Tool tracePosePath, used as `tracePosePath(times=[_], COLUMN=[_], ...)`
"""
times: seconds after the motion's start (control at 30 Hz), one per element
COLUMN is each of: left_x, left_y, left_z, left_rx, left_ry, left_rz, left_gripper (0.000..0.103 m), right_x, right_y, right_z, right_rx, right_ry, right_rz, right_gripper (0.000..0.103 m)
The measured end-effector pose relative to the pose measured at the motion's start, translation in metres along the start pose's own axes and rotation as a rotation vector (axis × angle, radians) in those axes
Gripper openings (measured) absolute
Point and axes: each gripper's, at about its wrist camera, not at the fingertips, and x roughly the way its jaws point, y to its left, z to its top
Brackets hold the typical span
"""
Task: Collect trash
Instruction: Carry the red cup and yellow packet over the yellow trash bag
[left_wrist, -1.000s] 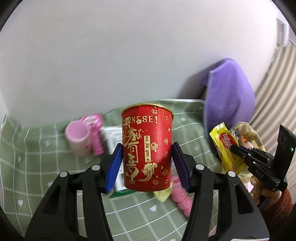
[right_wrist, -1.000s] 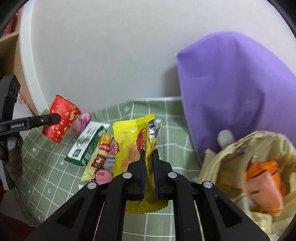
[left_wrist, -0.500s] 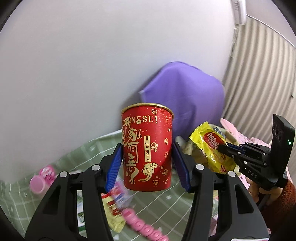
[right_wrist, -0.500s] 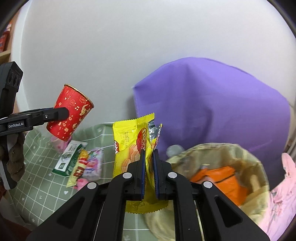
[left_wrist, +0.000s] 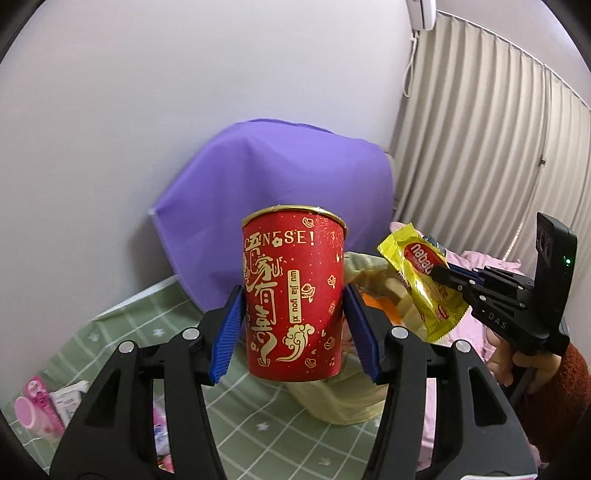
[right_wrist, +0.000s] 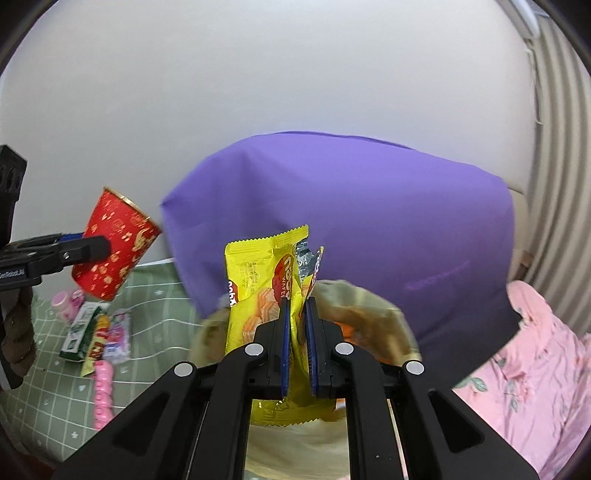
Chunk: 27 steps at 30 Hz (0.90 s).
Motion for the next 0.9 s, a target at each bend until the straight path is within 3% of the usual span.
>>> tracePosePath(times=[0.2,0.53,0.7,0.9], left_x=[0.028,0.096,0.138,0.166], left_y=[-0.023,-0.062,-0.068,-0.061], left_z=[0.007,0.005,-0.005,-0.012], left_rx=[0.008,0.029,0.022,0.001], left_ry=[0.032,0.167,0.26,0.313], left_rz=[-0.076,-0.186,-0.207,-0.189], left_gripper=[0.052,0.052,0.052,0.052], right_x=[-0.004,0.033,0.06,0.084], right_y=[-0.038,-0.056,-0.061,-0.069], right_z=[-0.003,-0.016,-0.023,-0.031], right_rx=[0.047,0.035,0.039,0.049], right_ry=[0.003,0.082,0.125,0.181], right_rz=[-0.057,-0.028,0.027,0.047], right_gripper=[0.01,0.01,0.01,0.01])
